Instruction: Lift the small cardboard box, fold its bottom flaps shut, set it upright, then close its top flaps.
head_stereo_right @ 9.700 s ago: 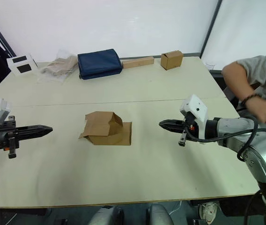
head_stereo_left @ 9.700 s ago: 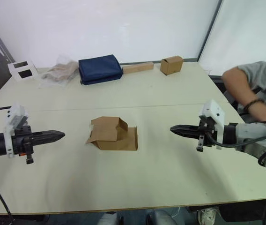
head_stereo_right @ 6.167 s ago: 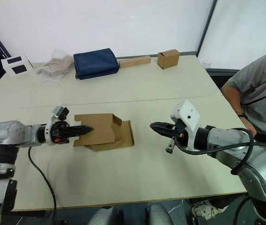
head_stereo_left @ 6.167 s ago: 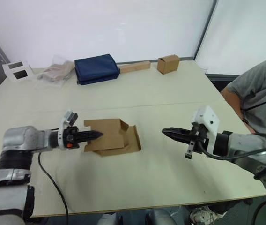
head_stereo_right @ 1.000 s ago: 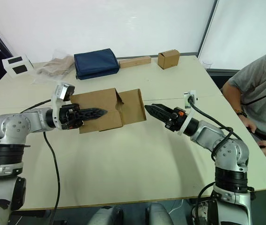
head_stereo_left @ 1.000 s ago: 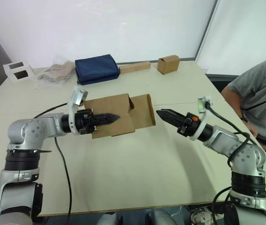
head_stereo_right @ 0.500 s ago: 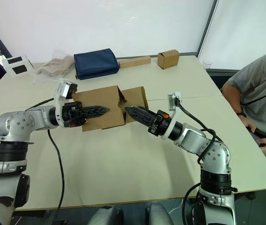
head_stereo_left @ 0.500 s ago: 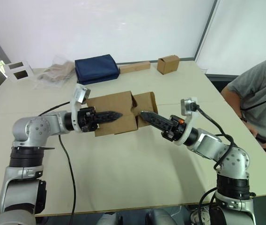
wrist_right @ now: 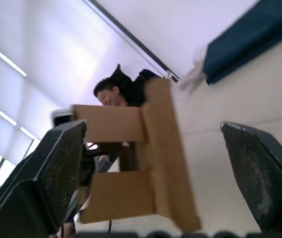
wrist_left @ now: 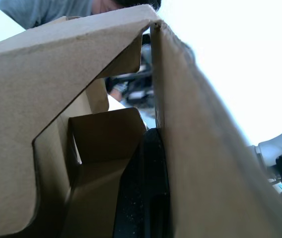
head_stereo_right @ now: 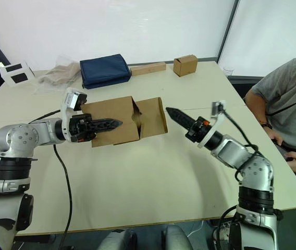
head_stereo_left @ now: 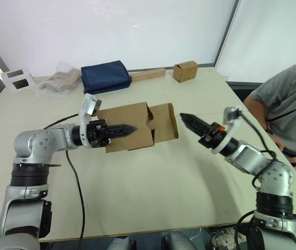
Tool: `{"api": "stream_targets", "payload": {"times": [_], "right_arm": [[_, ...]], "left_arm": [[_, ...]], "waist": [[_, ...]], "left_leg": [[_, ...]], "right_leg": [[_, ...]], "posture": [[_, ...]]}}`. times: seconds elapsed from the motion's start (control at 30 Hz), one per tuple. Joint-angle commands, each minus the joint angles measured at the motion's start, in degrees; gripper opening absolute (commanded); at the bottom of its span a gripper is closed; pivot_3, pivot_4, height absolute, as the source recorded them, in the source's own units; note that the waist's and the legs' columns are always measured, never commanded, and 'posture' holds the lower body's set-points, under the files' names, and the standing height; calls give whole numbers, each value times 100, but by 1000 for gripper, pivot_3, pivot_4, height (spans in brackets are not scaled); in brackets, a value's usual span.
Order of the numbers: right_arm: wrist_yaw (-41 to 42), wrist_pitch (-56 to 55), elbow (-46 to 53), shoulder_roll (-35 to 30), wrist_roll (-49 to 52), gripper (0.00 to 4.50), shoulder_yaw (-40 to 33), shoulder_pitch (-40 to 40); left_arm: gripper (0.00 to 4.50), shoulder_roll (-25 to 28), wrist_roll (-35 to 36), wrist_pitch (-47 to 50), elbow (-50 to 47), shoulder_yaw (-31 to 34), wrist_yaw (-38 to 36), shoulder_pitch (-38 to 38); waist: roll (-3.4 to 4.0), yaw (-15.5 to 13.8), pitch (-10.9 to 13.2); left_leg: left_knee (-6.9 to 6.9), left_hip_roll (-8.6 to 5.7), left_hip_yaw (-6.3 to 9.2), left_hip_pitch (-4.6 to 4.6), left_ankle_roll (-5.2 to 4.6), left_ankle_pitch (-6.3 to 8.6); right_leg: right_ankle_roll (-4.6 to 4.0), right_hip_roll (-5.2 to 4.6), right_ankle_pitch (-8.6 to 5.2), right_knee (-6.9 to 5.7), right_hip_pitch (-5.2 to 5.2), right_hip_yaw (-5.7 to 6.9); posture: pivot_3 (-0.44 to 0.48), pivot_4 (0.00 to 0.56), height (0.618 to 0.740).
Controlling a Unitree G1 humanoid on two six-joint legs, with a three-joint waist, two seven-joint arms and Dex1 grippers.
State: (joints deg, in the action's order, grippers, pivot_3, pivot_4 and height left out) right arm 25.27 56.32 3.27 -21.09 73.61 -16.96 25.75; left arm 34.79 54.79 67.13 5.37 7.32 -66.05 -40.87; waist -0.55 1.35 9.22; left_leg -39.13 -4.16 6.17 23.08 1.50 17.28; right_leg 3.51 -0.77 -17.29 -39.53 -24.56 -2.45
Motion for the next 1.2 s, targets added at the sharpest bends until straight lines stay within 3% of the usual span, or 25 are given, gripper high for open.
{"api": "stream_targets", "payload": {"times": [0.03,0.17,0.43,0.9,1.03,1.17,1.2], "right_arm": [[70,-98,109,324,71,4423,186,372],[-277,29,540,588,576,4423,182,582],[-656,184,1531,535,1047,4423,568,110],[-538,-177,1205,291,502,4423,608,-41],[-498,-268,1048,258,535,3464,497,-62],[-472,-306,1036,237,466,1752,542,-85],[-472,-313,1039,230,438,1752,558,-88]], "left_arm": [[0,28,140,34,-177,89,27,-142],[0,-17,228,99,-150,194,199,-133],[0,-26,260,86,-186,233,284,-76],[0,-66,282,41,-190,262,331,-91],[0,-55,311,59,-199,300,376,-78],[0,-47,342,48,-212,298,413,-69],[0,-47,348,50,-215,300,420,-67]], "waist": [[0,-1,0],[0,-13,0],[0,-23,0],[0,-21,0],[0,-23,0],[0,-21,0],[0,-22,0]], "left_leg": [[0,0,0,0,2,-1],[-1,0,0,0,17,-10],[-3,-2,1,3,22,-12],[-2,-1,2,3,15,-8],[-2,-1,1,3,15,-8],[-2,-1,1,3,14,-8],[-2,-1,2,3,14,-8]], "right_leg": [[0,0,0,0,0,0],[0,-1,0,-1,-1,0],[0,-3,0,4,1,1],[0,-2,0,4,0,1],[0,-2,0,3,0,1],[0,-2,0,3,0,1],[0,-2,0,3,0,1]], "posture": [[0,150,740],[0,150,740],[0,150,740],[0,150,740],[0,150,740],[0,150,740],[0,150,740]]}}
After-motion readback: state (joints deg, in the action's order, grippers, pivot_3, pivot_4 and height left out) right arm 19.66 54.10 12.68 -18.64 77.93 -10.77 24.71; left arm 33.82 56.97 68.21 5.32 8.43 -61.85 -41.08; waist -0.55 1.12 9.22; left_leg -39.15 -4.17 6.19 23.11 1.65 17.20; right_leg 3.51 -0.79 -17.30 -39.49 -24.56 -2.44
